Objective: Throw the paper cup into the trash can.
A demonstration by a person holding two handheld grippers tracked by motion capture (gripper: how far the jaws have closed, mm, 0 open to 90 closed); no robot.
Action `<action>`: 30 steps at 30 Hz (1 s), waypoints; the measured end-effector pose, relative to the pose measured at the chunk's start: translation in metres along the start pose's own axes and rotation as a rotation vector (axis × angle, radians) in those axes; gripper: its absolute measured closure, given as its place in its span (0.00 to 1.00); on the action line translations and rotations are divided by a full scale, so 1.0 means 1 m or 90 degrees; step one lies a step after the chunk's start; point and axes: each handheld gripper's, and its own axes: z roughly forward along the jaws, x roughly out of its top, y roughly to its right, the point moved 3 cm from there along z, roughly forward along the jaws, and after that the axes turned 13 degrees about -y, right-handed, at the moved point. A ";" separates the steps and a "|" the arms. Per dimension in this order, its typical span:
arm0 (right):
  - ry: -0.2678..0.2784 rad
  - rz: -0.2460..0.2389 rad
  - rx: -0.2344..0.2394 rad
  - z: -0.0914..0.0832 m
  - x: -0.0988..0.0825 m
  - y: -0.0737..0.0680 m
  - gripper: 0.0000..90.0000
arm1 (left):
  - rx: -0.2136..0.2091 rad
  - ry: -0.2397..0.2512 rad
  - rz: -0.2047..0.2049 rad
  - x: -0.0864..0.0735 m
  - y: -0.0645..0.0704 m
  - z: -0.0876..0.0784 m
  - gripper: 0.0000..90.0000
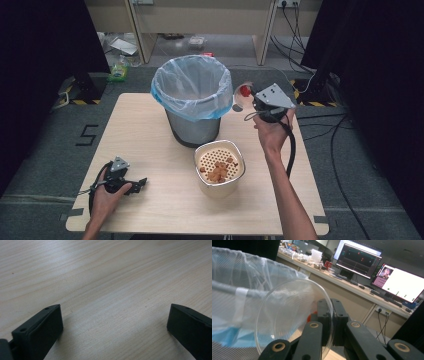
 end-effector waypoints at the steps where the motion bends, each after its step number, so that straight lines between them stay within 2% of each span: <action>1: 0.001 0.001 -0.001 0.001 0.004 0.002 0.97 | 0.000 0.000 0.000 0.000 0.000 0.000 0.00; 9: 0.016 -0.017 -0.018 0.005 0.041 0.008 0.97 | 0.000 0.001 0.000 0.000 0.000 0.000 0.00; 16: 0.027 -0.041 -0.003 0.013 0.077 -0.002 0.97 | 0.000 0.000 0.000 0.000 0.000 0.000 0.00; 20: 0.029 -0.042 0.023 0.022 0.092 -0.015 0.97 | 0.000 0.000 0.000 0.000 0.000 0.000 0.00; 23: 0.022 -0.039 0.057 0.033 0.100 -0.028 0.97 | 0.000 0.000 0.000 0.000 0.000 0.000 0.00; 28: 0.002 -0.031 0.119 0.055 0.104 -0.048 0.96 | -0.001 -0.001 0.002 0.000 0.000 0.000 0.00; 30: -0.012 -0.036 0.129 0.063 0.104 -0.054 0.95 | -0.001 -0.001 0.002 -0.001 0.000 0.000 0.00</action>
